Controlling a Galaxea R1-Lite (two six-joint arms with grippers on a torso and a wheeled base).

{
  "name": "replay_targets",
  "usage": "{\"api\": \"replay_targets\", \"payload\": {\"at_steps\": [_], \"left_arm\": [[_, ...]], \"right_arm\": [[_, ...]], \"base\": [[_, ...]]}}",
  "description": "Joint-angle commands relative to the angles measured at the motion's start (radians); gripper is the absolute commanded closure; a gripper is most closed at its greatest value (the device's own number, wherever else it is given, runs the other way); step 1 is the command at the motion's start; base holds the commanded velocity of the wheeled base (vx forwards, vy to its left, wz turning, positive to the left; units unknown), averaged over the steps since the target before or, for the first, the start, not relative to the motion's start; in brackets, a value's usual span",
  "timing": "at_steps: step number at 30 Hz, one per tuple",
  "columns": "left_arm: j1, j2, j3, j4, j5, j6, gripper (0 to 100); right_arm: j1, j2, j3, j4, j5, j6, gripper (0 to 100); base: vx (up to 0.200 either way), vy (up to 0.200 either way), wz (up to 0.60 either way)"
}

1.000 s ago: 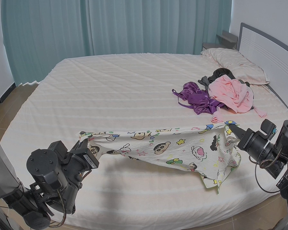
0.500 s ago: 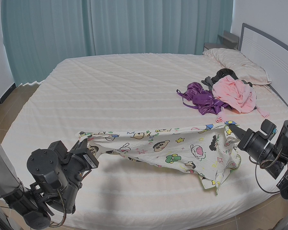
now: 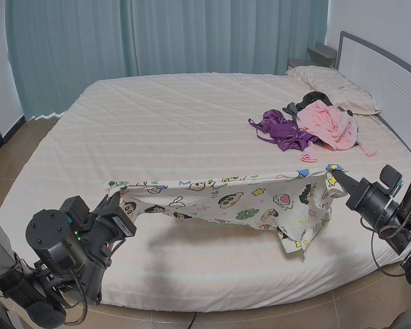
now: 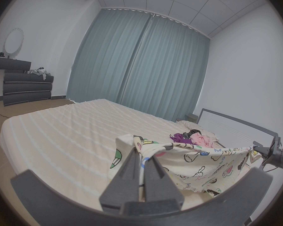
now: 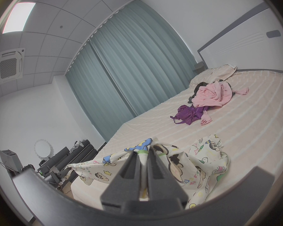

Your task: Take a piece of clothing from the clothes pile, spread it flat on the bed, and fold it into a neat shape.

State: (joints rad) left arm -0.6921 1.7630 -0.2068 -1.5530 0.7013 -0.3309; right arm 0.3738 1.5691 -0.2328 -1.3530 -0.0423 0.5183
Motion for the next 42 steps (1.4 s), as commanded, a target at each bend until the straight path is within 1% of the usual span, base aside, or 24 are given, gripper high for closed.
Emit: {"api": "replay_targets", "payload": {"at_steps": [1, 4, 10, 16, 17, 18, 20, 22, 25, 29, 31, 34, 42], "left_arm": [[0.000, -0.045, 0.000, -0.018, 0.001, 0.010, 100], [-0.001, -0.080, 0.001, -0.018, 0.001, 0.030, 100], [-0.001, -0.122, 0.000, -0.018, 0.020, 0.067, 100], [-0.001, -0.166, 0.000, -0.018, 0.021, 0.088, 100], [-0.001, -0.166, 0.000, -0.018, 0.021, 0.088, 100], [-0.001, -0.186, -0.002, -0.018, 0.021, 0.099, 100], [-0.003, -0.204, -0.009, -0.018, 0.021, 0.110, 100], [-0.003, -0.223, -0.014, -0.018, 0.021, 0.127, 100], [-0.007, -0.257, -0.017, -0.018, 0.021, 0.176, 100], [-0.017, -0.307, -0.037, -0.018, 0.021, 0.223, 100], [-0.024, -0.336, -0.042, -0.018, 0.021, 0.273, 100], [-0.043, -0.353, -0.045, -0.018, 0.021, 0.306, 100], [-0.047, -0.408, -0.071, -0.018, 0.021, 0.328, 100]], "right_arm": [[0.005, -0.041, 0.001, 0.000, -0.001, -0.003, 100], [0.005, -0.067, 0.000, 0.006, -0.001, -0.020, 100], [0.007, -0.127, -0.010, 0.041, 0.002, -0.047, 100], [0.019, -0.291, -0.079, 0.186, 0.012, -0.052, 100], [0.019, -0.291, -0.079, 0.186, 0.012, -0.052, 100], [0.025, -0.362, -0.112, 0.276, 0.022, -0.052, 100], [0.059, -0.422, -0.134, 0.374, 0.048, -0.052, 100], [0.080, -0.465, -0.155, 0.459, 0.061, -0.052, 100], [0.085, -0.498, -0.198, 0.548, 0.061, -0.052, 100], [0.073, -0.508, -0.247, 0.589, 0.059, -0.052, 100], [0.046, -0.500, -0.277, 0.623, 0.059, -0.054, 100], [0.042, -0.506, -0.293, 0.641, 0.061, -0.054, 100], [0.042, -0.515, -0.319, 0.644, 0.067, -0.057, 100]], "base": [[-0.200, 0.000, 0.00], [-0.200, 0.000, 0.00], [0.000, 0.000, 0.00], [0.000, 0.000, 0.00], [0.000, 0.000, 0.00], [0.000, 0.000, 0.00], [0.000, 0.000, 0.00], [0.000, 0.000, 0.00], [0.000, 0.000, 0.00], [0.000, 0.000, 0.00], [0.000, 0.000, 0.00], [0.000, 0.000, 0.00], [0.000, 0.000, 0.00]]}}
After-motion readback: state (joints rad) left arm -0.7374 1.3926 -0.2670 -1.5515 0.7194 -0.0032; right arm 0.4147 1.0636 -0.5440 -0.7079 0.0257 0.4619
